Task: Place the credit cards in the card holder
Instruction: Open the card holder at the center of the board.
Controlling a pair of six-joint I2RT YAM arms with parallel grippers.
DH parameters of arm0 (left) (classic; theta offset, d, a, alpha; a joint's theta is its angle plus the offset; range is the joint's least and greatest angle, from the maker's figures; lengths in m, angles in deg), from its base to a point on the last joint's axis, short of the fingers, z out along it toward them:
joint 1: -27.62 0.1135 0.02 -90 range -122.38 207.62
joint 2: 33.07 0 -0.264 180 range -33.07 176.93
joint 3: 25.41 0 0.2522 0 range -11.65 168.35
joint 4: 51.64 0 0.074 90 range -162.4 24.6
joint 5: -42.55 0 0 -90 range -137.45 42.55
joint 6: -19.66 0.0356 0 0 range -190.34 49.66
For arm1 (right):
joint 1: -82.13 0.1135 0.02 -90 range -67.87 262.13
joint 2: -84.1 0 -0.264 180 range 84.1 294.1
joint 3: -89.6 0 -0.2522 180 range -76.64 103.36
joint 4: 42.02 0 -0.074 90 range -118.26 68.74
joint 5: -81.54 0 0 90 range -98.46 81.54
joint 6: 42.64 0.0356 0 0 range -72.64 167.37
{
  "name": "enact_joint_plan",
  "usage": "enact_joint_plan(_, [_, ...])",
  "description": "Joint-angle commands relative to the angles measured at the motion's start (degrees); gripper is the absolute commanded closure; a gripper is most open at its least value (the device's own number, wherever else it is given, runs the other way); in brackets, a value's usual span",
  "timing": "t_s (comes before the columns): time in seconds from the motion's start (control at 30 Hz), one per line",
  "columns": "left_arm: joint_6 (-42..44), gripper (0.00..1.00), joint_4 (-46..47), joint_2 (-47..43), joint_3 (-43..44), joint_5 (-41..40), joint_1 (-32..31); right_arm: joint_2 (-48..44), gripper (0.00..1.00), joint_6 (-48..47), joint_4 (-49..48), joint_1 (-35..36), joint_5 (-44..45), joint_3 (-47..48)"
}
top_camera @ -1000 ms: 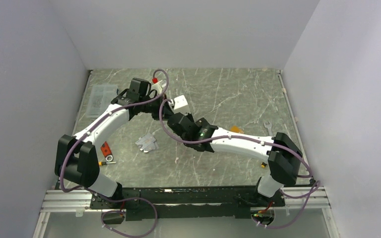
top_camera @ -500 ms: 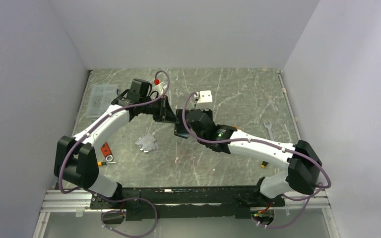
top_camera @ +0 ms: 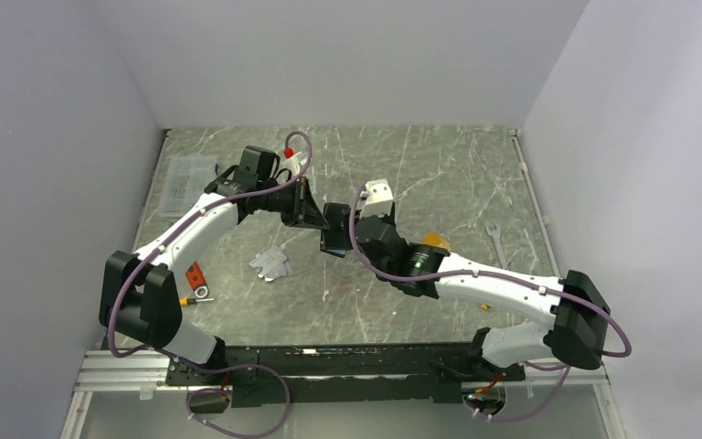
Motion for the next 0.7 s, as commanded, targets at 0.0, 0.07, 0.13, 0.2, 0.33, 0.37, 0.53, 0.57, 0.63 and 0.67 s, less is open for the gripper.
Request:
enact_joint_plan(0.0, [-0.1, 1.0, 0.7, -2.4, 0.1, 1.7, -0.1, -1.0, 0.37, -3.0, -4.3, 1.5, -5.9, 2.5])
enact_joint_plan(0.07, [-0.1, 1.0, 0.6, -2.4, 0.2, 1.8, -0.2, 1.3, 0.37, -3.7, -3.4, 2.1, -5.7, 4.4])
enact_joint_plan(0.13, [-0.2, 1.0, 0.7, -2.4, 0.3, 1.8, -0.1, 3.3, 0.38, -4.6, -3.8, 2.2, -6.4, 5.3])
enact_joint_plan(0.2, [-0.3, 1.0, 0.7, -2.5, 0.3, 1.9, -0.1, 4.7, 0.39, -5.1, -4.2, 2.2, -7.0, 6.2])
enact_joint_plan(0.33, [-0.3, 1.0, 0.8, -2.9, 0.2, 2.2, 0.0, 7.7, 0.43, -5.6, -3.4, 2.2, -6.6, 8.1])
enact_joint_plan(0.37, [-0.3, 1.0, 0.7, -2.9, 0.2, 2.3, 0.0, 8.2, 0.45, -5.7, -3.2, 2.1, -6.6, 8.4])
enact_joint_plan(0.53, [-0.5, 1.0, 0.8, -3.1, 0.3, 2.6, 0.3, 10.3, 0.58, -4.9, -1.0, 1.1, -5.8, 9.7])
enact_joint_plan(0.57, [-0.6, 1.0, 0.8, -3.1, 0.3, 2.6, 0.3, 10.5, 0.6, -4.6, -0.4, 1.0, -5.7, 9.6])
enact_joint_plan(0.63, [-0.6, 1.0, 0.8, -3.3, 0.3, 2.6, 0.4, 10.3, 0.61, -4.0, 0.3, 0.8, -5.2, 9.0])
enact_joint_plan(0.67, [-0.5, 1.0, 0.7, -3.2, 0.3, 2.6, 0.4, 10.1, 0.61, -3.6, 0.7, 0.7, -5.1, 8.6])
